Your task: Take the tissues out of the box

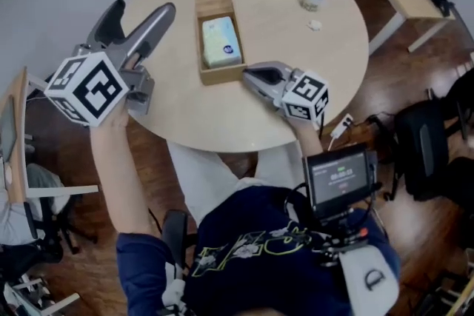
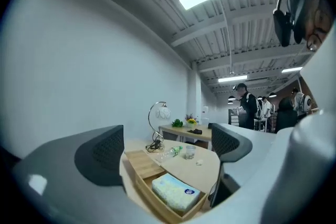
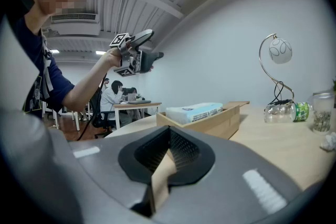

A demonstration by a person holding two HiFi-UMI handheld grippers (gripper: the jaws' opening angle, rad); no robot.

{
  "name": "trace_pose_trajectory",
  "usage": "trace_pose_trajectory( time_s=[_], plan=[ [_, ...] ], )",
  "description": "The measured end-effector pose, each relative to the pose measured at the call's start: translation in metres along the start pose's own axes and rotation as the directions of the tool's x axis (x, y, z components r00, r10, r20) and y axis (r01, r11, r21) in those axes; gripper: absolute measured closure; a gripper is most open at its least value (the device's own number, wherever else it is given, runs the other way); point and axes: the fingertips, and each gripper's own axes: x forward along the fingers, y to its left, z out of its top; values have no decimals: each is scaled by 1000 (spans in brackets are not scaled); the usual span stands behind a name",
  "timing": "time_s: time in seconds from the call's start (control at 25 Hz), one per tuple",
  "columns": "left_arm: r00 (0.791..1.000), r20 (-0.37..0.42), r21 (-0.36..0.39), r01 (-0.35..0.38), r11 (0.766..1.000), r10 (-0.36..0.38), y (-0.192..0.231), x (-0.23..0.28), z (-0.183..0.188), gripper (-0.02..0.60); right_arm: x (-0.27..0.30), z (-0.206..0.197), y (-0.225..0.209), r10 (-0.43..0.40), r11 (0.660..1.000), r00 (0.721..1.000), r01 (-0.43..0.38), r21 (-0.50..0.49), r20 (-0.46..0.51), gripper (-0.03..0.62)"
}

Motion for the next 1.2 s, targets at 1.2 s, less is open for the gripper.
trace_pose_trajectory(
  time_s=[1.2],
  plan=[
    [884,-406,138,-190,972,230,-32,84,-192,117,2,1,5,1,1000,1000,-1,-10,7,597]
  ],
)
